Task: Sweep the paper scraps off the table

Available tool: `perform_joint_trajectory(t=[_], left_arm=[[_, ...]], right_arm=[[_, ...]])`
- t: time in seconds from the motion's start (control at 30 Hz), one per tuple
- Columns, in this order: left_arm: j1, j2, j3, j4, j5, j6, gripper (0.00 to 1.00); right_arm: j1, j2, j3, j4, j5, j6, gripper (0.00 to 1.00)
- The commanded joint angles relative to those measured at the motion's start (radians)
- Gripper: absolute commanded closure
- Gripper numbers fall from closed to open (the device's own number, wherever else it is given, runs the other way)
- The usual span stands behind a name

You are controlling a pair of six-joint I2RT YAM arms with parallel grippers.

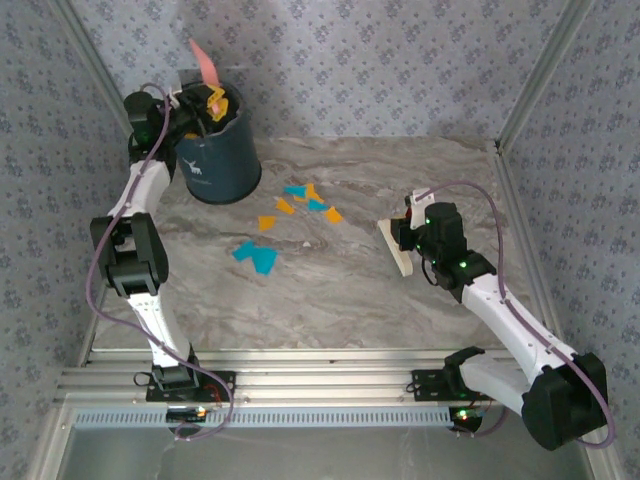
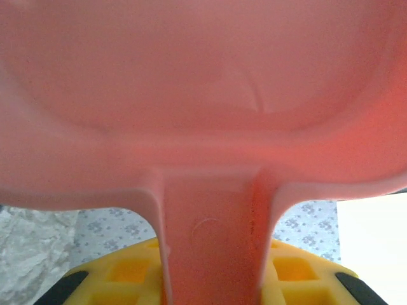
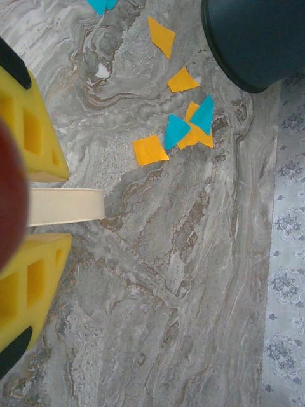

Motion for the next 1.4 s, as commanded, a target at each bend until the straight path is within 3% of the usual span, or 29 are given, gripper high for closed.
perform_joint_trajectory(t=[0.0, 0.3, 0.67, 0.77, 1.07, 1.37], left_arm=[[0.006, -0.033, -0.008, 0.183, -0.021, -0.136, 1.00], [0.001, -0.045, -0.023, 0.213, -0.033, -0.163, 1.00], [0.001, -0.088, 0.077, -0.018, 0.058, 0.076, 1.00], [-0.001, -0.120, 0.124, -0.214, 0.083, 0.258, 1.00], [-0.023, -0.179, 0.415, -1.098, 0.035, 1.013, 1.00], [-0.092, -0.304, 0.378, -1.486, -0.106, 1.463, 1.00]], right_arm=[[-0.005, -0.002, -0.007, 0.013, -0.006, 0.012, 1.00], [-0.005, -0.007, -0.006, 0.010, -0.007, 0.013, 1.00], [0.000, -0.013, 0.000, 0.026, -0.035, 0.036, 1.00], [0.004, -0.013, -0.001, 0.044, -0.037, 0.045, 1.00], [0.029, 0.032, 0.026, 0.094, -0.083, 0.102, 1.00], [0.121, 0.170, 0.110, 0.178, -0.146, 0.178, 1.00]])
